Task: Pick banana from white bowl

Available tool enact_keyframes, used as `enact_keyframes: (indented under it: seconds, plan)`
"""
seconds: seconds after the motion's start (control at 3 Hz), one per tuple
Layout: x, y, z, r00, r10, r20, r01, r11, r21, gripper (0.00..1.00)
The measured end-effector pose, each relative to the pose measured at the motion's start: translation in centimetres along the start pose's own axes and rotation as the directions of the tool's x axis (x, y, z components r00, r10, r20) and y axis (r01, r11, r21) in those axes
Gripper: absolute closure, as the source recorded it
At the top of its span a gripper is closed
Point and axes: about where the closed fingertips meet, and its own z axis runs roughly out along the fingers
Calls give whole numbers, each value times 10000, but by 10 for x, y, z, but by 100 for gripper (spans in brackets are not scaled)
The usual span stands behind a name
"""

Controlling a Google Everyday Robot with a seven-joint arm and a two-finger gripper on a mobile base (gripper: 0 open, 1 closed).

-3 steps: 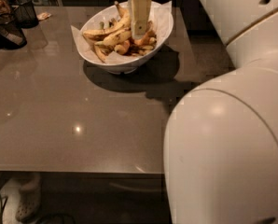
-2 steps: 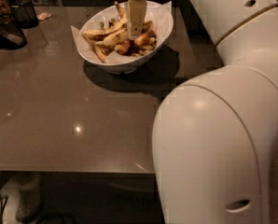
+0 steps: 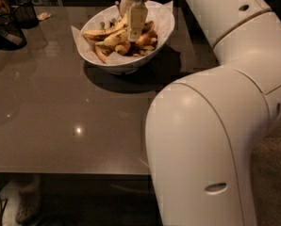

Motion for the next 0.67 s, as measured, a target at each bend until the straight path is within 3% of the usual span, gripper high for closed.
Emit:
enact_keyframes:
  seconds: [0.67]
  plan:
    - [22, 0, 15, 9985, 544, -78, -546, 9981, -279, 38]
